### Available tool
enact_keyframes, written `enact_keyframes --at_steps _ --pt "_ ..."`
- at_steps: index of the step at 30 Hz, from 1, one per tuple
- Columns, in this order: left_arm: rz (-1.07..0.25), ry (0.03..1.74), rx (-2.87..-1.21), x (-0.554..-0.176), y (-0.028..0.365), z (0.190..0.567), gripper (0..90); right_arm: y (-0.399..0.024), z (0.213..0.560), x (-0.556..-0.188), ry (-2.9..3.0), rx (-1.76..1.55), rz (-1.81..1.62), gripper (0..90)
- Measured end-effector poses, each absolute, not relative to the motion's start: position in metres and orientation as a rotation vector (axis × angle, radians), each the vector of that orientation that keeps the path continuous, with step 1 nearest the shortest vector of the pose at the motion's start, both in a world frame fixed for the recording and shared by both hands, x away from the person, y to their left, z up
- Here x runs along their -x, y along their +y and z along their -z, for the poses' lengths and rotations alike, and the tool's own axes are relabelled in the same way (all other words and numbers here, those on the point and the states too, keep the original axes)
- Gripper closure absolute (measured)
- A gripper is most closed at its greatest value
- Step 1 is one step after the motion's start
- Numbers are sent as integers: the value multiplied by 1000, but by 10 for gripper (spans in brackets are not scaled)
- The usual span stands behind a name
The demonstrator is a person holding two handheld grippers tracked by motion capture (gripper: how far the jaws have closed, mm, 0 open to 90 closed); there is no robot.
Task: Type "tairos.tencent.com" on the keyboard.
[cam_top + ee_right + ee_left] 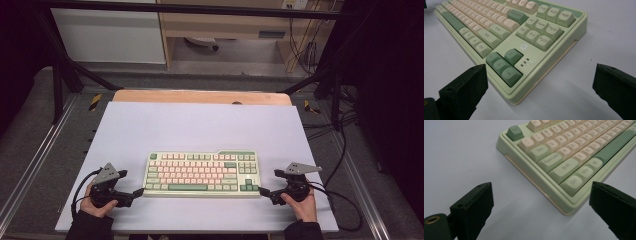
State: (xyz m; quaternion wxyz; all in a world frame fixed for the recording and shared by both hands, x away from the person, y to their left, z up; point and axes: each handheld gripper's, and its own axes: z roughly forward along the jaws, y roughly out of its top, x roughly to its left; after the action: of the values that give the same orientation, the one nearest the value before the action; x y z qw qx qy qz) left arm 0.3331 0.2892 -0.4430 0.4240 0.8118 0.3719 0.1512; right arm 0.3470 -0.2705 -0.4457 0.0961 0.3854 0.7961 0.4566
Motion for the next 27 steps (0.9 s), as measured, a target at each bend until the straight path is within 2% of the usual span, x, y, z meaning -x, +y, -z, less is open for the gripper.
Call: enact_keyframes --at_steps 27 --pt "-386 931 -2036 -332 276 434 55 -271 444 -346 2353 -1141 -1364 5"
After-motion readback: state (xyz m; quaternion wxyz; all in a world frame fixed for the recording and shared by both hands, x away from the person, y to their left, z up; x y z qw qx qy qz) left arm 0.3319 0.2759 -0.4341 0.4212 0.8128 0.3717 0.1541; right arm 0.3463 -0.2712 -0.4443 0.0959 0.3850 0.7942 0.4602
